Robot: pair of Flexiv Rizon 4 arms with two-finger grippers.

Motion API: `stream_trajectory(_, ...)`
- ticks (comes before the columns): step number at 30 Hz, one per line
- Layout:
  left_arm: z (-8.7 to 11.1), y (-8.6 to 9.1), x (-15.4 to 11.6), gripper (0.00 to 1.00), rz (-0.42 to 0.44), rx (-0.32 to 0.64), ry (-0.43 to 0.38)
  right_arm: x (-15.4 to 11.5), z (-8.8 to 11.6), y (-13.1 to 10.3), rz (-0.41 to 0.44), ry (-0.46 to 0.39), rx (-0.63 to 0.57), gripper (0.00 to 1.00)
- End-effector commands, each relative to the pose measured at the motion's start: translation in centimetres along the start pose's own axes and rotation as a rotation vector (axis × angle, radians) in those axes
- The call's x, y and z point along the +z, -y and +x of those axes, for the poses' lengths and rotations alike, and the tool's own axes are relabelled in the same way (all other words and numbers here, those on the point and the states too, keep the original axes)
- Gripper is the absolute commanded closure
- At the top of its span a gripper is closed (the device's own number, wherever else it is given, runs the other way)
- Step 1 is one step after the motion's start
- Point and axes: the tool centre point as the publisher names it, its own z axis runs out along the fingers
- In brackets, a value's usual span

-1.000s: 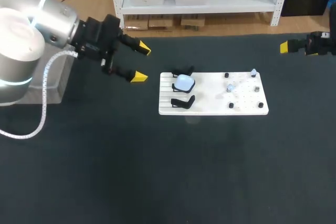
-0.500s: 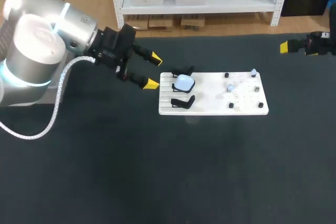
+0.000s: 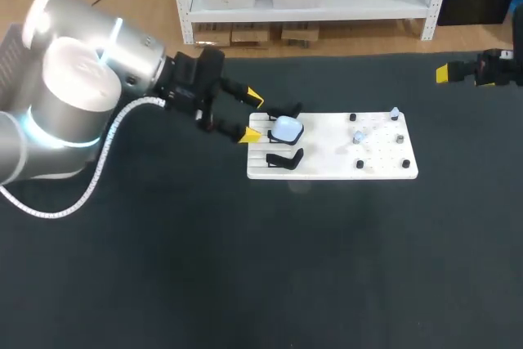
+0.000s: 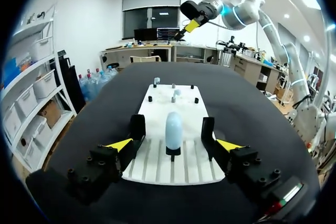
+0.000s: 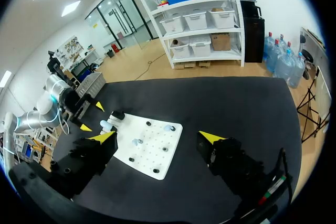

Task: Pick up each earbud case from the left stands, insert the matching earbuds, close the lid, and place the case in the box.

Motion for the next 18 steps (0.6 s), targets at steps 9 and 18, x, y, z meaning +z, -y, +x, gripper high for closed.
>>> stream_trajectory(9, 0.4, -0.1, 0.9, 0.07, -0.002, -0.018, 0.041, 0.0, 0.0, 0.0, 0.002, 0.000, 0.000, 0.00)
stream_trajectory(18, 0.1, 0.0, 2.1, 0.14, 0.053, 0.018, 0.043, 0.0, 0.0, 0.0, 0.002, 0.000, 0.000, 0.00)
